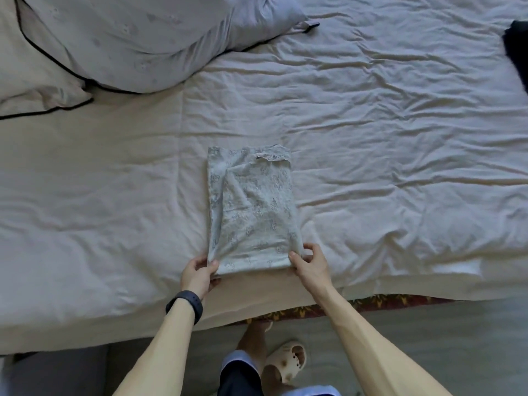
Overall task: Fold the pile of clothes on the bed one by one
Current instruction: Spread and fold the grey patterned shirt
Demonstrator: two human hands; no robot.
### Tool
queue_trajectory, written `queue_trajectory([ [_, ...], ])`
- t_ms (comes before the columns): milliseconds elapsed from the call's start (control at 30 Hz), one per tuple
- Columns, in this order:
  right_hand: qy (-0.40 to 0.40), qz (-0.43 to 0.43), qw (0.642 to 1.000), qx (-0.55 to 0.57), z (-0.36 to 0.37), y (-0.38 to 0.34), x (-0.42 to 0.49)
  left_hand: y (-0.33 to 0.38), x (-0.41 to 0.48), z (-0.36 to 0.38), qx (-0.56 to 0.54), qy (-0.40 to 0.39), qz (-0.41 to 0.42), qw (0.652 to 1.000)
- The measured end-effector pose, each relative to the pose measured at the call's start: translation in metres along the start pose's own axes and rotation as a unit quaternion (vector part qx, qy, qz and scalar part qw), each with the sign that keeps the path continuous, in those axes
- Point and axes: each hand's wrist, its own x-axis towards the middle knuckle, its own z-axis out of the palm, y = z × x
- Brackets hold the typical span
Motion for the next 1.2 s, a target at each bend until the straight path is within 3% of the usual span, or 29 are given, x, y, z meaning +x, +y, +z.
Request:
queue_trajectory([
  [133,0.021,-0.055,0.998,0.002,-0.012,-0.011,-0.04,0.003,-0.035,-0.008,0.031,0.005,0.057,0.998],
  [300,0.022,-0.069,0.996,-0.049,-0.03,-0.002,-0.113,-0.031,-0.104,-0.029,0.057,0.006,0.07,0.996],
  [567,-0.057,0.059,0.988,-0.127,-0.046,0.037,-0.161,-0.078,-0.15,-0.046,0.109,0.004,-0.048,0.993],
  [733,-0.09,0.067,0.985,-0.135,-0.051,0.002,-0.129,-0.042,-0.137,-0.037,0.144,0.001,-0.07,0.987],
  [900,-0.074,0.056,0.994,-0.056,-0.061,-0.038,-0.092,0.027,-0.136,-0.027,0.107,-0.092,-0.053,0.989],
  [1000,-0.128,0.055,0.989,0.045,-0.069,-0.056,-0.071,0.066,-0.127,-0.027,0.104,-0.174,-0.027,0.979],
  [1067,-0.184,0.037,0.981,0.051,-0.073,-0.066,-0.059,0.081,-0.111,-0.023,0.155,-0.187,0.012,0.97],
  [1167,-0.178,-0.021,0.98,-0.084,-0.071,-0.075,-0.036,0.088,-0.075,-0.008,0.362,-0.071,0.158,0.916],
  [1200,-0.158,-0.044,0.98,-0.114,-0.069,-0.076,-0.027,0.089,-0.064,-0.002,0.382,-0.043,0.187,0.904],
])
